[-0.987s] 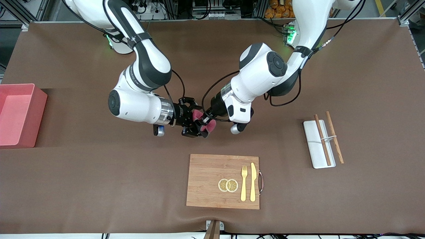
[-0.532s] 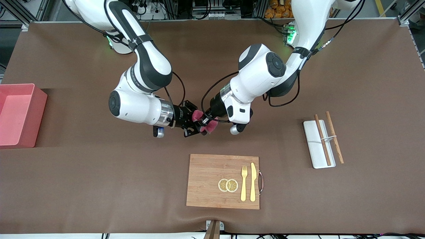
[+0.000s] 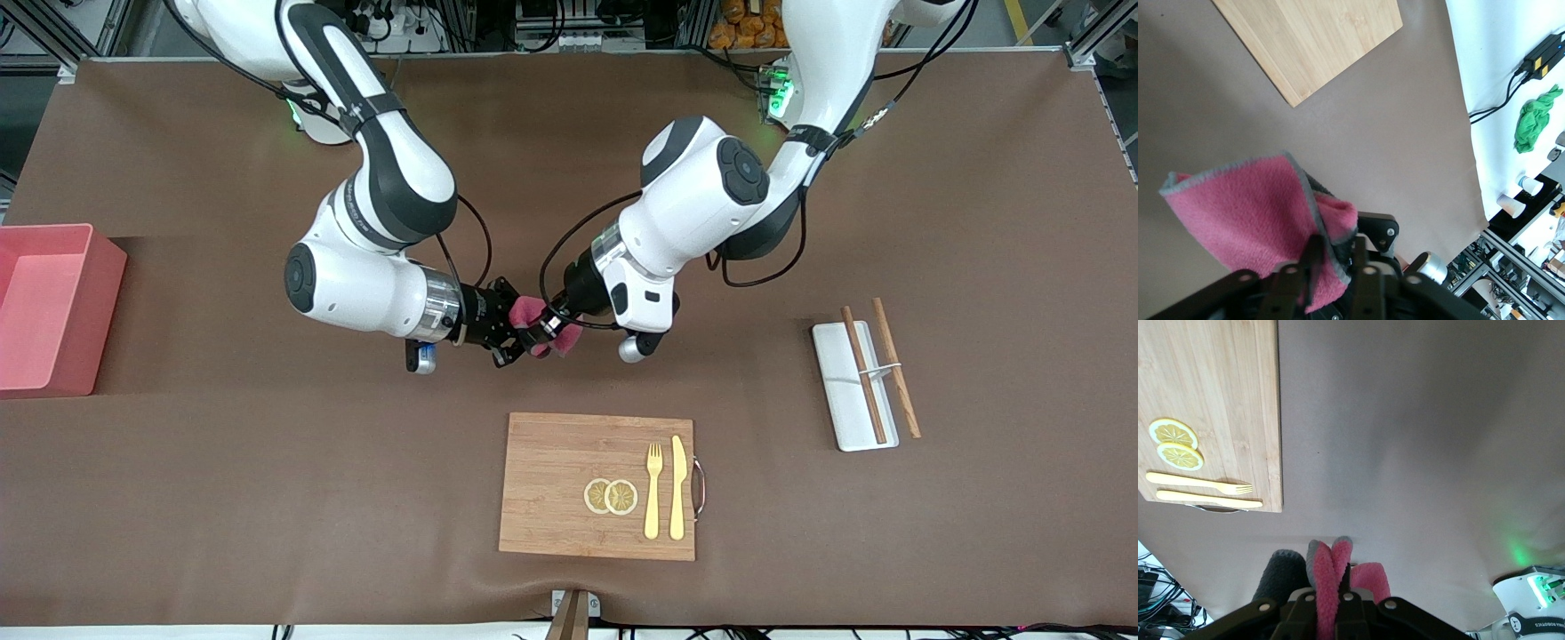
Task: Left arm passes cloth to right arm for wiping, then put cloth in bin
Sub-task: 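Grasp the cloth with the right gripper beside the left gripper, then open the left gripper and withdraw it while the right gripper pulls away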
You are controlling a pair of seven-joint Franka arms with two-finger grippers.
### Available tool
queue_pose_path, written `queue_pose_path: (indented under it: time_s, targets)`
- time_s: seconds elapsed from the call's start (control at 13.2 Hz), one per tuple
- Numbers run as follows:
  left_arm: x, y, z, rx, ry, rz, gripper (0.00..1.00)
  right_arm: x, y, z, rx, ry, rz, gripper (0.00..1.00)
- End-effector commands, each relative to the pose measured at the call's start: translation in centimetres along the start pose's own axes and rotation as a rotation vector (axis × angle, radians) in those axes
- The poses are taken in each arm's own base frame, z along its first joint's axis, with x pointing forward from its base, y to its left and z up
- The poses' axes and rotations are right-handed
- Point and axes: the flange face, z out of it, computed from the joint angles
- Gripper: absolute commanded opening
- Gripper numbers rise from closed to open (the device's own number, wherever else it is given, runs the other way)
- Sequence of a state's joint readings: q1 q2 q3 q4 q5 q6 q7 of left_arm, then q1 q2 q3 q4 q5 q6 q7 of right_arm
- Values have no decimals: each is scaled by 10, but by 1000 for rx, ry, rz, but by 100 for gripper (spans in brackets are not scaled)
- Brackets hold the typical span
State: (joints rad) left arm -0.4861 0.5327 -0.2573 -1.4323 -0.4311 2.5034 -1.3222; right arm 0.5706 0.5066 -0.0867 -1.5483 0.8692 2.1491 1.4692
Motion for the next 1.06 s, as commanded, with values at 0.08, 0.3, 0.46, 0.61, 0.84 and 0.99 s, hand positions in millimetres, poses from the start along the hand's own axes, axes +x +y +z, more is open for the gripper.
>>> queue_pose_path:
  time_s: [0.08, 0.3, 0.46, 0.61, 0.84, 0.99]
  targets:
    - [-3, 4, -18, 53, 14, 26, 100, 13, -4, -2, -21, -1, -112, 0]
    - [20, 7, -53, 117, 61, 46, 100, 51, 5, 18, -119, 172, -366, 0]
    - [31, 7, -77, 177, 113, 86, 100, 68, 9, 30, -189, 327, -469, 0]
    - [47, 6, -103, 218, 159, 113, 100, 76, 14, 56, -250, 440, -568, 0]
    - [75, 1, -145, 285, 157, 193, 100, 132, 12, 71, -278, 578, -661, 0]
    - [96, -5, -180, 335, 147, 274, 100, 186, 19, 61, -314, 575, -756, 0]
